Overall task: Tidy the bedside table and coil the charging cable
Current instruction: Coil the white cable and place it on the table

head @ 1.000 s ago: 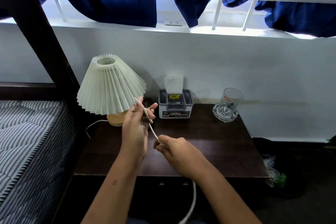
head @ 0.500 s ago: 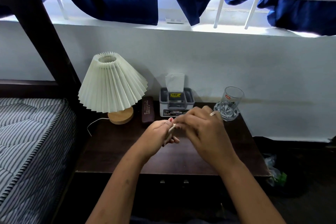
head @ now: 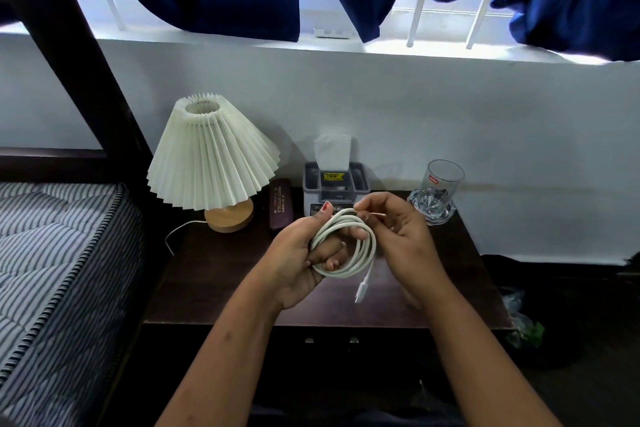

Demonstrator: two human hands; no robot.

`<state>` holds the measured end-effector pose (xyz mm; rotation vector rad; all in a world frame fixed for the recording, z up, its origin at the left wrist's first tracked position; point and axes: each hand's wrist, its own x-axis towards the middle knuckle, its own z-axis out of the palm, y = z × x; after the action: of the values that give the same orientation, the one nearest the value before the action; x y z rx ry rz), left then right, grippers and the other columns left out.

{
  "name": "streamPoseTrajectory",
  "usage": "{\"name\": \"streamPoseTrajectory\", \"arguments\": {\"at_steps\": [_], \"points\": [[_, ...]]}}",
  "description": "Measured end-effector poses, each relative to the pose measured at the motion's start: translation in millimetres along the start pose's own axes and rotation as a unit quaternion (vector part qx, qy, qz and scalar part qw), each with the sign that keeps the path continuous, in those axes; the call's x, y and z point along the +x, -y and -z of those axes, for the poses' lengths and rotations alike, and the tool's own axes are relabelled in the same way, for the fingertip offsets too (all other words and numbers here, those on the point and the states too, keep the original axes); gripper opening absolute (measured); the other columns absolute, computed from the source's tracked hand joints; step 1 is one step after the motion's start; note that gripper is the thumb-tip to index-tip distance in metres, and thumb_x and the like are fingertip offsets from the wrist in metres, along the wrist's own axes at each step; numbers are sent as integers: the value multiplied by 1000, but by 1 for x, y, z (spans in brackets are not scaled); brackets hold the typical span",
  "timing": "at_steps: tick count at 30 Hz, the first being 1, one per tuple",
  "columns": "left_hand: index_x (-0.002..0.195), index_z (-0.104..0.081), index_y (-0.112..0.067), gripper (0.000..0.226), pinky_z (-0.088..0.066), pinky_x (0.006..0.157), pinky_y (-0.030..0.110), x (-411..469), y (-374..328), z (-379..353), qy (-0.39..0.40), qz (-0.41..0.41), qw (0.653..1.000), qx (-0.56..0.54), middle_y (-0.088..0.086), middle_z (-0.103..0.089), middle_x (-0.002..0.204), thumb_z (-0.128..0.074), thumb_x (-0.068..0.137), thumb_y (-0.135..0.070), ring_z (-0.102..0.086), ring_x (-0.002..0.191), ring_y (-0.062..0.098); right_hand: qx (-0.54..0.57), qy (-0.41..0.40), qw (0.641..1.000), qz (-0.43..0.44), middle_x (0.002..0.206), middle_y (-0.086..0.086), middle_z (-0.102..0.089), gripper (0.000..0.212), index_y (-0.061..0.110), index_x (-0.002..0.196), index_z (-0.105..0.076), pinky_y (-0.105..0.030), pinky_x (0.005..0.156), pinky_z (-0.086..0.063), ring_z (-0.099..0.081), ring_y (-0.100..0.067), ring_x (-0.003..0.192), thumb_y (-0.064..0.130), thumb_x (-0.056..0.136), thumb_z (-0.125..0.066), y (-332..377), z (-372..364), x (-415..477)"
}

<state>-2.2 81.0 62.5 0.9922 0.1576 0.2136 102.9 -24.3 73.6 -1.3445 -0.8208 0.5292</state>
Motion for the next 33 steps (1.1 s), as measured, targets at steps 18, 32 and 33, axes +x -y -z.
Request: {"name": "streamPoseTrajectory", "arguments": {"at_steps": [18,32,33], "points": [[48,-67,-13,54,-38,35,15,11,-2,-1,-260,-84,961,-44,-3,-51,38,-45,95,-30,-45,33,7,168,29,979,-109,78,-4,-73,33,17,101,-51,-29,73,-57,-69,-15,76,-8,80,-59,-16,-15,-3],[62,-60,-12,43,-45,41,18,10,4,3,-309,14,950,45,3,-57,46,-44,94,-35,-52,39,10,145,118,980,-64,77,-3,-62,39,17,77,-53,-24,68,-54,-59,-15,72,-22,78,-49,-19,-28,-7],[63,-59,-12,42,-43,41,18,10,5,3,-313,19,949,45,3,-54,47,-45,94,-35,-50,40,10,99,109,988,-38,77,-2,-62,36,16,78,-56,-26,71,-54,-60,-14,72,-19,78,-52,-20,-28,-7]]}}
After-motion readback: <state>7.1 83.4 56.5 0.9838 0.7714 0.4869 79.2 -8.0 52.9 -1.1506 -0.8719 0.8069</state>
